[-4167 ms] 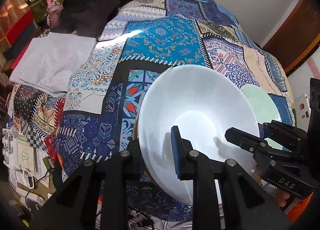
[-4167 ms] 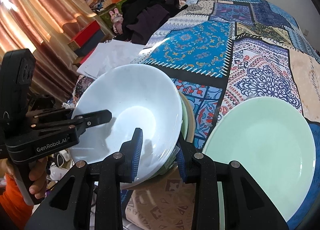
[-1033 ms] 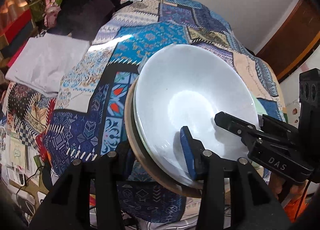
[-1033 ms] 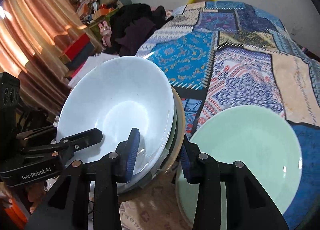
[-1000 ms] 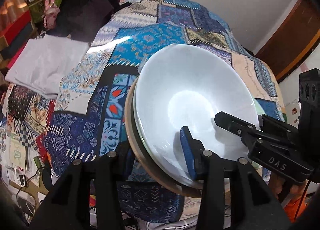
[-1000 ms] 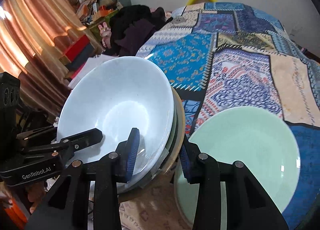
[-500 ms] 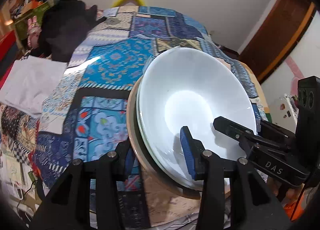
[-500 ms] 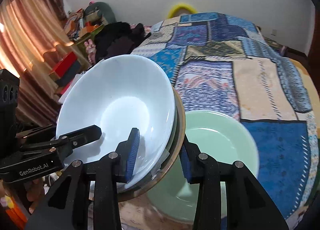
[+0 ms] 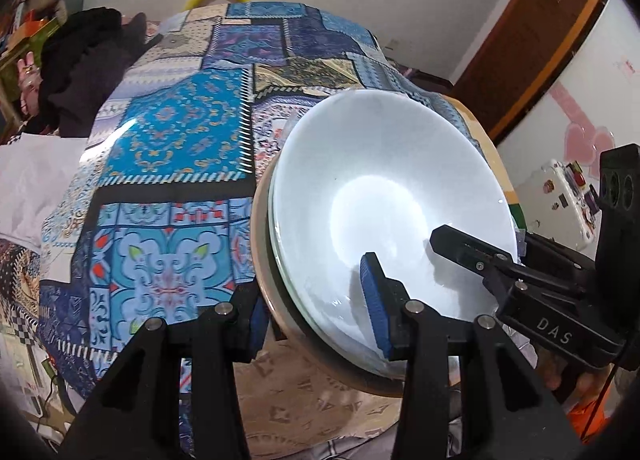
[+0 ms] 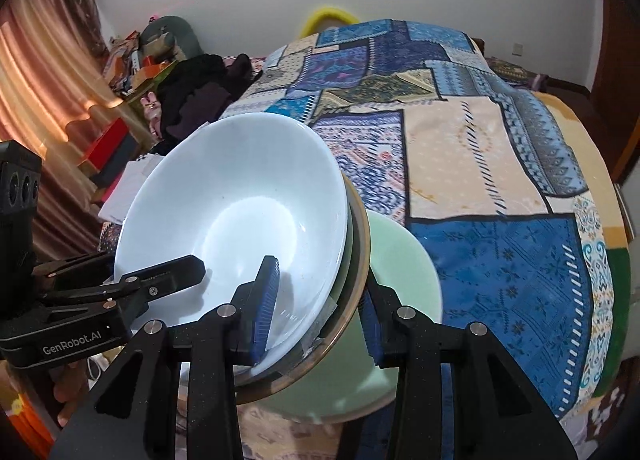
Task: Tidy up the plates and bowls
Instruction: 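Lift the nested bowl stack with both tools onto the plate stack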
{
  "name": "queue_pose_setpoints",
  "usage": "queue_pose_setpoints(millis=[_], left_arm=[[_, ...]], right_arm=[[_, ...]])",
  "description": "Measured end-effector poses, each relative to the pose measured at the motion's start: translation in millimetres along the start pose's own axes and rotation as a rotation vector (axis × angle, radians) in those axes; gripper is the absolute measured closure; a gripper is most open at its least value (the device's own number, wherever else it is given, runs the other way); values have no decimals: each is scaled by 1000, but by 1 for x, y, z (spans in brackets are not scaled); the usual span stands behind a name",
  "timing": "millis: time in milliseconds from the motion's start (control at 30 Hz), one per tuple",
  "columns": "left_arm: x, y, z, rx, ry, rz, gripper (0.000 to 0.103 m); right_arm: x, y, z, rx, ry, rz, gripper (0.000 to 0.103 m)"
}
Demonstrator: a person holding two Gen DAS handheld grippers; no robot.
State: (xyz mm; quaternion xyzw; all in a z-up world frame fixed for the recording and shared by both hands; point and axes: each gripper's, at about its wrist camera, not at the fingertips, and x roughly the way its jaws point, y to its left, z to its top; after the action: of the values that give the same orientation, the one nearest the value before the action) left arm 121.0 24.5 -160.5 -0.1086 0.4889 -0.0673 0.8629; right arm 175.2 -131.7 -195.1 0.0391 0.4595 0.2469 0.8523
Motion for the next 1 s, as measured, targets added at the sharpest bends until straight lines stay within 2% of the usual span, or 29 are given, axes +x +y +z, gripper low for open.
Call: queue_pose_setpoints(millis=[200, 600, 1000], left_arm=[[19, -14, 1, 11, 37, -1, 61], [48, -18, -6, 20, 107, 0, 61], [60, -12, -12, 14, 131, -9, 62]], right_arm=[[6, -17, -5, 25, 25, 2, 68], [19, -29, -16, 49, 71, -7, 68], [19, -32, -17, 51, 53, 9, 66]])
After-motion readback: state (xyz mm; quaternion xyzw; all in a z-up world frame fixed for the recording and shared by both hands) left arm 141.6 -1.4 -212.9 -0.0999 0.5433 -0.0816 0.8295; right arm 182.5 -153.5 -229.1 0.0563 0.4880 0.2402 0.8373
